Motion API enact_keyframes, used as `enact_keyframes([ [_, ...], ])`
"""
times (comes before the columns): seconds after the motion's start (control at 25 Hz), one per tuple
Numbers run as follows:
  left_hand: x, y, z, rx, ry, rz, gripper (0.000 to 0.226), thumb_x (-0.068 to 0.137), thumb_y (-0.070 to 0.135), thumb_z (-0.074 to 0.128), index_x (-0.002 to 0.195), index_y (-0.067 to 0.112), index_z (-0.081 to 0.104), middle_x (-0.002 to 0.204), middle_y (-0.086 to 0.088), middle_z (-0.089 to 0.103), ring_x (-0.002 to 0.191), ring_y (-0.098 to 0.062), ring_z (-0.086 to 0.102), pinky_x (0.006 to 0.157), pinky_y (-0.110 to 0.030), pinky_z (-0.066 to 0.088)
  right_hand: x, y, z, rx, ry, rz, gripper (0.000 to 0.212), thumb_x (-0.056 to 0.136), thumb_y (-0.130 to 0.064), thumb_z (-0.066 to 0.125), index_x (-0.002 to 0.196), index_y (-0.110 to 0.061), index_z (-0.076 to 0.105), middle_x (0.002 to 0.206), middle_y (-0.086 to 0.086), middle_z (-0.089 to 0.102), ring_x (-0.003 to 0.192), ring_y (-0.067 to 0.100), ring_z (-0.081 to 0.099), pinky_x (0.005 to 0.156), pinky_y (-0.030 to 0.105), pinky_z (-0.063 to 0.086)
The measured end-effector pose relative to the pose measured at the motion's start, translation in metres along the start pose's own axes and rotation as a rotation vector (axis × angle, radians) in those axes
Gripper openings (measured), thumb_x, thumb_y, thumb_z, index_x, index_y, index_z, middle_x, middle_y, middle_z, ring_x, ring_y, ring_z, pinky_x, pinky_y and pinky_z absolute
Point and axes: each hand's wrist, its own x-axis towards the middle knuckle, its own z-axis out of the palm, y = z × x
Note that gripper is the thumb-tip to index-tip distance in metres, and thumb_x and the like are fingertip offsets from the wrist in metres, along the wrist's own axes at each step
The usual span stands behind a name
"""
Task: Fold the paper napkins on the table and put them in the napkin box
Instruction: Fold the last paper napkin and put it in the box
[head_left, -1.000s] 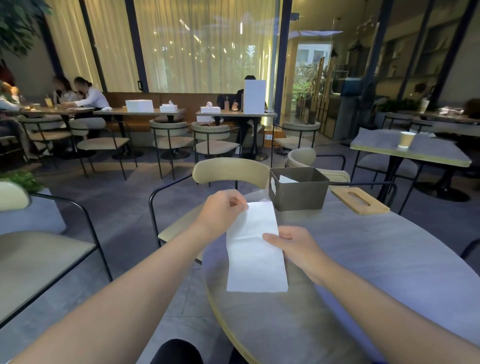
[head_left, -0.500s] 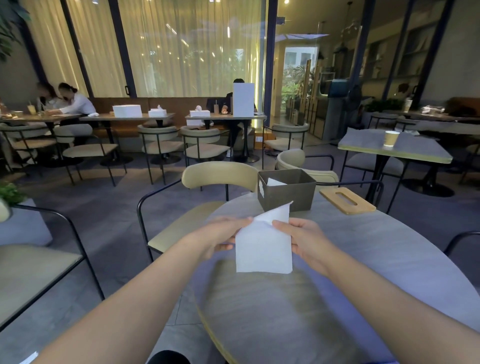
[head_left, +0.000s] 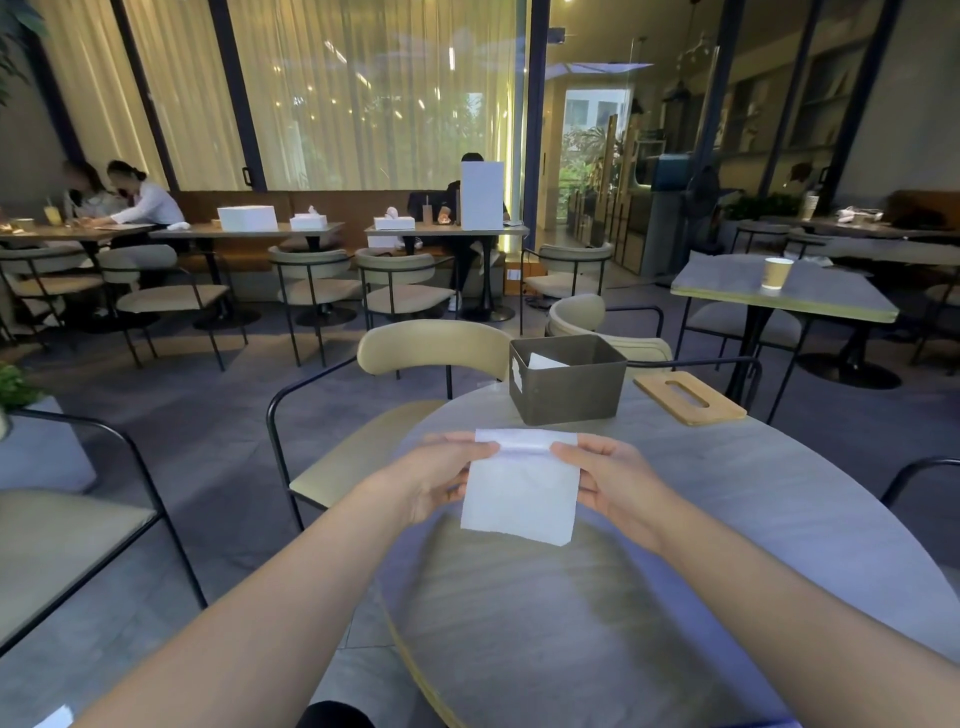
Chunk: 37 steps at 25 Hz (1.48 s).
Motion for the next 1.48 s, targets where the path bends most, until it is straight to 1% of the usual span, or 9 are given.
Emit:
enact_keyframes([
  [0.12,-0.002,0.0,0.001,-0.074,-0.059,0.066,0.029,0.097,0.012,0.065,0.125,0.01,0.07,0.12,-0.015,0.074,0.104,-0.025,0.067,0.095,-0.037,0.052,0.0,-0.002,-0.002,0.038,0.01,-0.063,0.021,0.101,-0.005,0.062,0.119,-0.006,0.075,0.115,0.013,0.082,0.093,0.02,0.081,0.08,0.029,0.063],
  [0.2,-0.001,0.001,0.003,-0.077,-0.062,0.109,0.021,0.097,0.01,0.064,0.114,0.014,0.076,0.118,-0.012,0.076,0.102,-0.026,0.068,0.098,-0.039,0.053,0.0,-0.006,-0.002,0.028,-0.019,-0.09,0.022,0.102,-0.001,0.059,0.115,-0.005,0.076,0.112,0.012,0.082,0.093,0.021,0.079,0.081,0.029,0.062],
  [0.4,0.005,0.002,0.004,-0.028,0.018,0.167,0.04,0.094,-0.004,0.047,0.065,0.022,0.057,0.078,-0.008,0.052,0.071,-0.025,0.047,0.058,-0.028,0.039,-0.002,-0.012,-0.001,0.026,-0.048,-0.109,0.026,0.106,-0.002,0.043,0.103,0.005,0.068,0.105,0.019,0.073,0.098,0.031,0.071,0.095,0.047,0.055],
  [0.48,0.003,0.005,0.007,-0.012,0.07,0.208,0.043,0.095,-0.007,0.038,0.065,0.019,0.054,0.069,-0.003,0.049,0.056,-0.017,0.043,0.05,-0.025,0.033,-0.003,-0.015,-0.001,0.03,-0.045,-0.096,0.023,0.102,-0.01,0.048,0.095,-0.002,0.069,0.1,0.014,0.07,0.093,0.029,0.068,0.089,0.044,0.05],
  [0.6,0.003,0.012,0.012,0.013,0.135,0.264,0.045,0.094,-0.005,0.035,0.063,0.02,0.056,0.078,-0.012,0.047,0.062,-0.022,0.039,0.053,-0.031,0.026,0.001,-0.014,-0.002,-0.176,0.003,-0.136,0.011,0.094,-0.017,0.071,0.092,-0.01,0.079,0.093,0.012,0.065,0.09,0.022,0.063,0.086,0.038,0.051],
  [0.76,0.008,0.03,0.019,-0.034,0.174,0.287,0.024,0.092,0.009,0.05,0.081,0.02,0.069,0.093,-0.013,0.065,0.081,-0.027,0.058,0.073,-0.035,0.046,0.012,-0.021,-0.008,-0.315,0.076,-0.255,0.01,0.093,-0.008,0.075,0.099,-0.007,0.083,0.102,0.02,0.078,0.09,0.016,0.061,0.079,0.025,0.048],
  [0.96,0.035,0.049,0.022,0.271,0.183,0.455,0.008,0.093,0.017,0.069,0.094,0.017,0.077,0.087,-0.006,0.057,0.08,-0.016,0.052,0.072,-0.024,0.041,0.042,-0.051,-0.025,-0.478,0.139,-0.359,0.011,0.096,-0.005,0.071,0.099,-0.004,0.081,0.065,-0.014,0.063,0.058,0.002,0.044,0.052,0.009,0.034],
  [1.12,0.078,0.079,0.029,0.479,0.265,0.57,0.013,0.092,0.015,0.07,0.086,0.026,0.075,0.089,-0.012,0.07,0.08,-0.019,0.059,0.074,-0.028,0.044,0.078,-0.076,-0.038,-0.548,0.176,-0.394,0.012,0.096,-0.01,0.071,0.101,-0.008,0.082,0.09,0.016,0.07,0.081,0.016,0.052,0.06,0.011,0.039],
  [1.48,0.175,0.104,0.04,0.847,0.261,0.509,0.021,0.093,0.015,0.059,0.086,0.032,0.069,0.084,0.006,0.067,0.085,-0.015,0.061,0.072,-0.03,0.049,0.169,-0.087,-0.071,-0.788,0.353,-0.329,0.015,0.096,-0.021,0.071,0.088,-0.031,0.079,0.1,-0.004,0.08,0.103,0.017,0.072,0.087,0.032,0.055],
])
